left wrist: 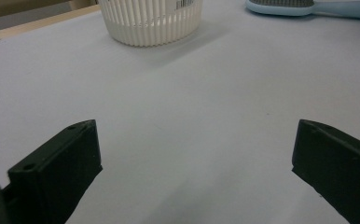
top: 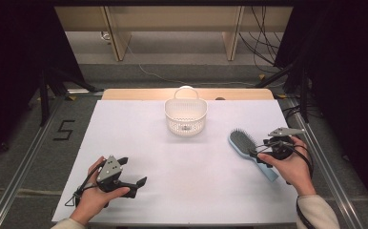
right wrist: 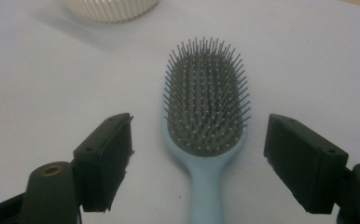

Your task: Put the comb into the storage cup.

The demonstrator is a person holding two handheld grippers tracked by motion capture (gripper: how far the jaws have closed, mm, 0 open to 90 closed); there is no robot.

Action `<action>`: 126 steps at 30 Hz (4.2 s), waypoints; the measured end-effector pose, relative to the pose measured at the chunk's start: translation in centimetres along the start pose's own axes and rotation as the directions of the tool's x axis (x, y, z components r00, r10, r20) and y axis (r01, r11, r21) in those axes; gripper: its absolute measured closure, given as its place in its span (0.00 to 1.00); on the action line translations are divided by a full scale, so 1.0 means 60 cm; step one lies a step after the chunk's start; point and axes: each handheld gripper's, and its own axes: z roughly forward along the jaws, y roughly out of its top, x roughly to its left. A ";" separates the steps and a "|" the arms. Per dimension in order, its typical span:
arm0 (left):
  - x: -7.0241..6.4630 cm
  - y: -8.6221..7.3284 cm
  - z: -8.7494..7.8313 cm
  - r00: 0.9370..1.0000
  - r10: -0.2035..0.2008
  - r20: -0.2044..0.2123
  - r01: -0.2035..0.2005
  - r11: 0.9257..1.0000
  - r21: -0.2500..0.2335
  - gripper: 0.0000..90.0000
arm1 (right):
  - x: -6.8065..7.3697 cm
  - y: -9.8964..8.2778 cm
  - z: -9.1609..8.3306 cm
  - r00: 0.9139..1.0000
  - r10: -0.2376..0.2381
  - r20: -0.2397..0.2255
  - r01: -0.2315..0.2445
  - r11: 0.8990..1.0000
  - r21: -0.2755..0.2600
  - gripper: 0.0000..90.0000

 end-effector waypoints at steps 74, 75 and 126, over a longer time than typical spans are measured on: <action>-0.003 0.002 0.006 1.000 -0.004 0.017 0.004 1.000 0.002 0.01 | -0.013 0.049 0.105 0.996 -0.065 -0.057 0.086 0.757 0.648 0.51; -0.003 0.002 0.006 1.000 -0.006 0.018 0.006 1.000 0.000 0.01 | -0.014 0.050 0.105 0.996 -0.066 -0.061 0.090 0.760 0.644 0.52; -0.005 0.002 0.007 1.000 -0.001 0.023 0.001 1.000 0.002 0.01 | -0.013 0.063 0.117 0.999 -0.031 0.019 0.008 0.716 0.698 0.78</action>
